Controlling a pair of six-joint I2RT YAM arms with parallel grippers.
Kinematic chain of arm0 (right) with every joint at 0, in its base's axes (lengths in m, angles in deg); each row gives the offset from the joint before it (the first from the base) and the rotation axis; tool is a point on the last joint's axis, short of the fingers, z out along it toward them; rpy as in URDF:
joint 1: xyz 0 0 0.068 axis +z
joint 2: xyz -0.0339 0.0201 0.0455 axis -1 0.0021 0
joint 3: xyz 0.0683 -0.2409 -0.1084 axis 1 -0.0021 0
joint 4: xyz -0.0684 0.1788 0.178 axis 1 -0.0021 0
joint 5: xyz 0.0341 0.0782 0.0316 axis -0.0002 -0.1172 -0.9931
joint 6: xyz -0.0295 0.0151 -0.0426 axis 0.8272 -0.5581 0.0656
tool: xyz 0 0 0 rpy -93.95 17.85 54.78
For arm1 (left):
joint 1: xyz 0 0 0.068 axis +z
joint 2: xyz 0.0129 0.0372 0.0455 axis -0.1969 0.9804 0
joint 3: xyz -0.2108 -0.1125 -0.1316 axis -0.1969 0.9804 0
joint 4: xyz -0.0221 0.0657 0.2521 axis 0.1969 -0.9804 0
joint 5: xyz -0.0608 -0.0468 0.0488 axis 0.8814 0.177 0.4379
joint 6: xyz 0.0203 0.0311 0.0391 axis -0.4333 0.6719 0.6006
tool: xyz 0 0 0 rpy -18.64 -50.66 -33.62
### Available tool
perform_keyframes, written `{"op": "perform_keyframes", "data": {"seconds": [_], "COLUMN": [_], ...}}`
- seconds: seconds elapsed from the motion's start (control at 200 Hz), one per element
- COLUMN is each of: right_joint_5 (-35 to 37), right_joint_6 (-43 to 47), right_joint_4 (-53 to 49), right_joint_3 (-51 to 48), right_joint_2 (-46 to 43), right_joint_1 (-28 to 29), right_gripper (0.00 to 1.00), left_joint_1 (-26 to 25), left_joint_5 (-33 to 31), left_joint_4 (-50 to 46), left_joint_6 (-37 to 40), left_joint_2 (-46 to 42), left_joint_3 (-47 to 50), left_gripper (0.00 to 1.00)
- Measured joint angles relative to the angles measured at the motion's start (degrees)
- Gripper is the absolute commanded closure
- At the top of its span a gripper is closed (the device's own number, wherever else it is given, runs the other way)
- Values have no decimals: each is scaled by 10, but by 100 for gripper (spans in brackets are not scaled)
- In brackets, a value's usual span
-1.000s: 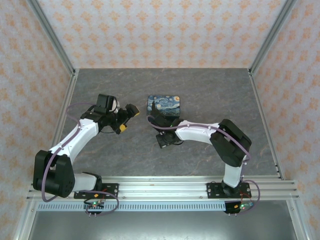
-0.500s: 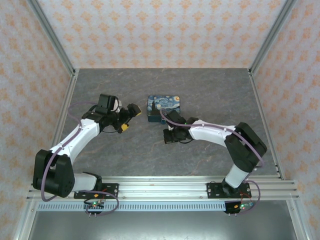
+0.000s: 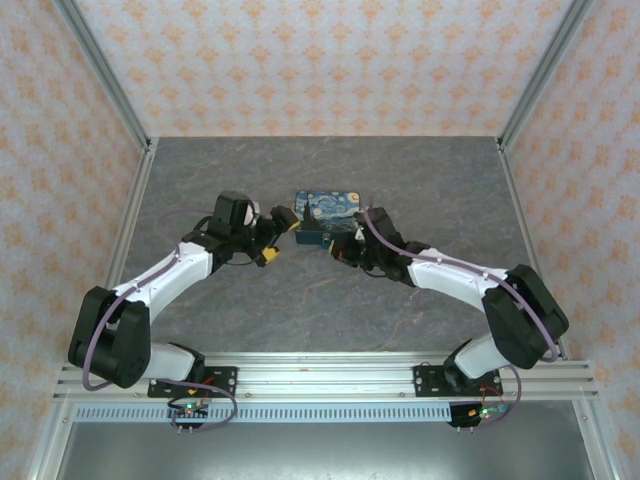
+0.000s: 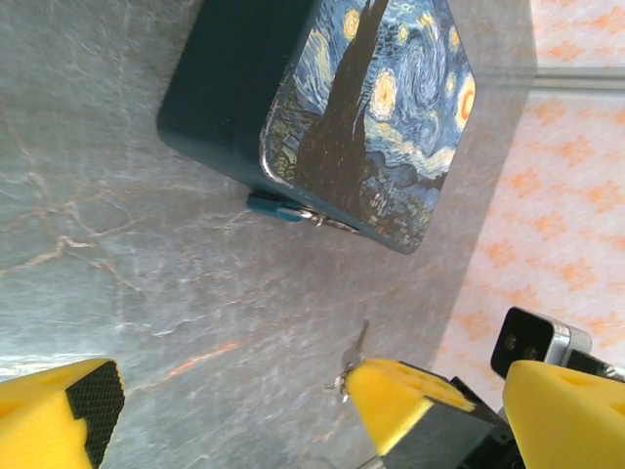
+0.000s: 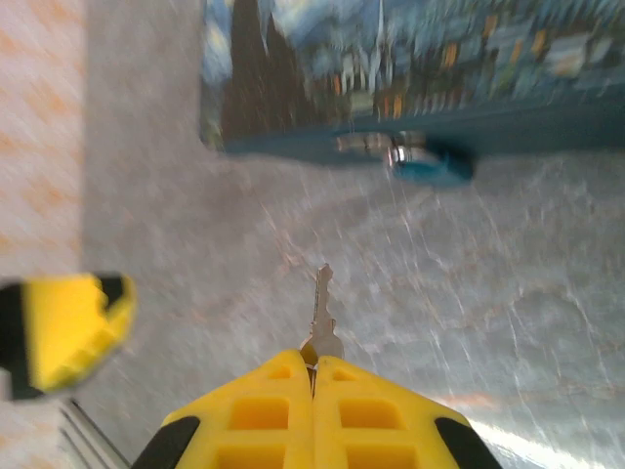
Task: Unlock the padlock with the key
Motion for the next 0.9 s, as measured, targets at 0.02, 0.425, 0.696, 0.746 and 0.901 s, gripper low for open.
{"op": "perform_keyframes", "data": {"seconds": [0.02, 0.425, 0.696, 0.746, 0.901], "right_joint_5": [0, 87, 129, 134, 143], "right_joint_6": [-18, -256, -339, -347, -364], "right_joint_4": [19, 349, 482, 495, 532], "right_joint_3": [-6, -32, -28, -28, -28], "right_joint_2": [-3, 4, 74, 79, 81], "right_joint_1": [-6, -52, -51, -51, -51], "right_gripper": [100, 100, 100, 100, 100], "left_joint_1": [-2, -37, -66, -71, -85], "left_joint_5": [0, -61, -82, -87, -102], "left_joint_4": [13, 303, 427, 448, 498], "left_joint_6": [-14, -296, -398, -414, -449], "left_joint_2": [0, 41, 144, 158, 197], "left_joint_3": [6, 48, -14, -27, -68], "left_gripper": [0, 27, 41, 42, 44]}}
